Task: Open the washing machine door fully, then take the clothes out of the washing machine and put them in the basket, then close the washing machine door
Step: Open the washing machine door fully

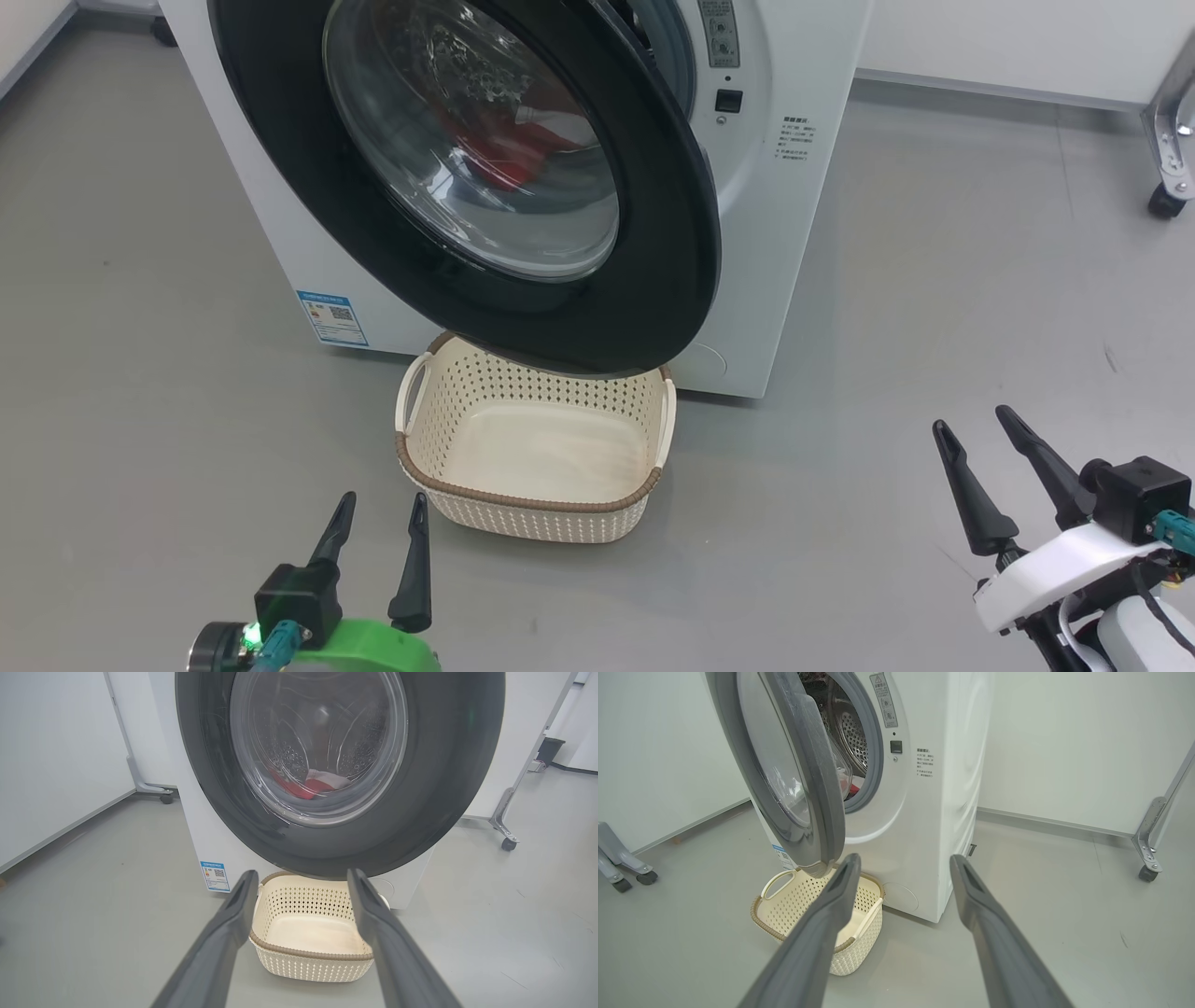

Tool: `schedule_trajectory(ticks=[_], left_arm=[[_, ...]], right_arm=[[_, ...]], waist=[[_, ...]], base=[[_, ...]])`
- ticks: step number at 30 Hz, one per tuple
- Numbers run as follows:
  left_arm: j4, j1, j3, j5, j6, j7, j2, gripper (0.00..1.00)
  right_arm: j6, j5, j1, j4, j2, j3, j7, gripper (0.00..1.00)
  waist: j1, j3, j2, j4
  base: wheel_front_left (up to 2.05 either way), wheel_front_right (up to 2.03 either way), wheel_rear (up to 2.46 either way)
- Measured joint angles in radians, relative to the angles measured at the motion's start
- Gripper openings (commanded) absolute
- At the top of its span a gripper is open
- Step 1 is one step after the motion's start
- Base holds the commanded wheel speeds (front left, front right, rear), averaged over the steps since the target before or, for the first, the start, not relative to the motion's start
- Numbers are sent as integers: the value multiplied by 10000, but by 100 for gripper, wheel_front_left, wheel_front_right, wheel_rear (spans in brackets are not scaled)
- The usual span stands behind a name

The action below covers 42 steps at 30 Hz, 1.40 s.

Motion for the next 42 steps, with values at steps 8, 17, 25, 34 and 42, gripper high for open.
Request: schedule_trajectory(ticks=[8,17,25,34,42], left_arm=[[-21,0,19,150,-31,0,0,100],[-50,4,23,161,-86,0,2,100],[-69,23,25,161,-86,0,2,100],[-125,35,25,161,-86,0,2,100],[-130,39,19,161,-86,0,2,100]], right_arm=[[-17,-257,84,-257,144,-270,-12,100],[-88,-430,185,-660,353,-748,-73,100],[-86,-627,441,-757,485,-976,-81,100],[-75,-849,607,-903,589,-1197,-82,100],[17,-1020,639,-984,640,-1335,-82,100]], waist=[[0,7,0,-60],[0,12,0,-81],[0,12,0,-47],[0,42,0,-17],[0,42,0,0]], base=[[0,0,0],[0,0,0],[0,0,0],[0,0,0],[0,0,0]])
